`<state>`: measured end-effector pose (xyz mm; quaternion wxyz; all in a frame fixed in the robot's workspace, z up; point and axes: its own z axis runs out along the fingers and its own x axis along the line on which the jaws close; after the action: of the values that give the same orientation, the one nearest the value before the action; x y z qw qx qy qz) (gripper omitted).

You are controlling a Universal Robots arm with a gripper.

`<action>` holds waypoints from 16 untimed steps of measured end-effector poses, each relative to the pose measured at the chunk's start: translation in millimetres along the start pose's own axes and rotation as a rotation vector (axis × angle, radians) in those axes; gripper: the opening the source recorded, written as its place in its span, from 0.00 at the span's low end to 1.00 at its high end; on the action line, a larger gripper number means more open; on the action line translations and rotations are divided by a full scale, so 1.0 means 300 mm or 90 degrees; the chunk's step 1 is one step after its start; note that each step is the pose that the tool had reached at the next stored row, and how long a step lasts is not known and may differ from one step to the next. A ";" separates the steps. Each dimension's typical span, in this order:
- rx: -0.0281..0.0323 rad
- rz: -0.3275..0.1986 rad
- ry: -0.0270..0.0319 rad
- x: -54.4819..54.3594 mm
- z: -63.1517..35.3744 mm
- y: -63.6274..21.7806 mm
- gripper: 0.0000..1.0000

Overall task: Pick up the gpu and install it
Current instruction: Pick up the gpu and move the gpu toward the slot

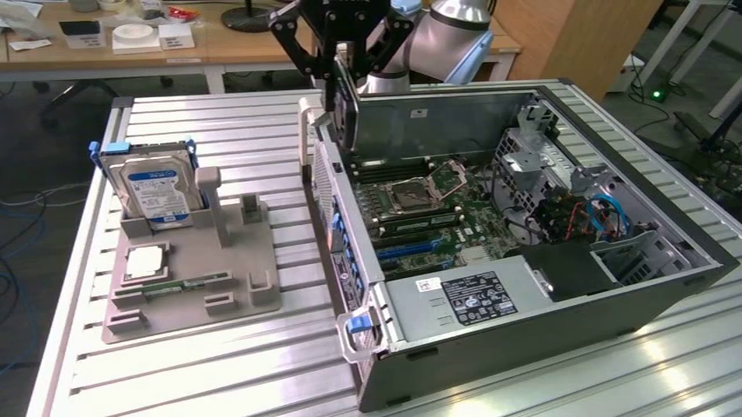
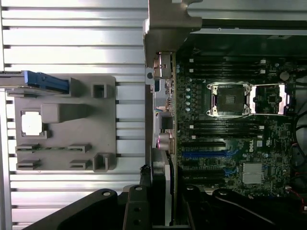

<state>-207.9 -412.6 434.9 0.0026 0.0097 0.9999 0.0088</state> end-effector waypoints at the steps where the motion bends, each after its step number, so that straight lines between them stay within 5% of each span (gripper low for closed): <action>1: 0.0000 0.000 0.0000 -0.004 0.000 0.000 0.28; 16: 0.0000 0.000 0.0000 -0.058 0.002 0.001 0.28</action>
<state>-190.4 -412.6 434.4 0.0026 0.0097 0.9999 0.0088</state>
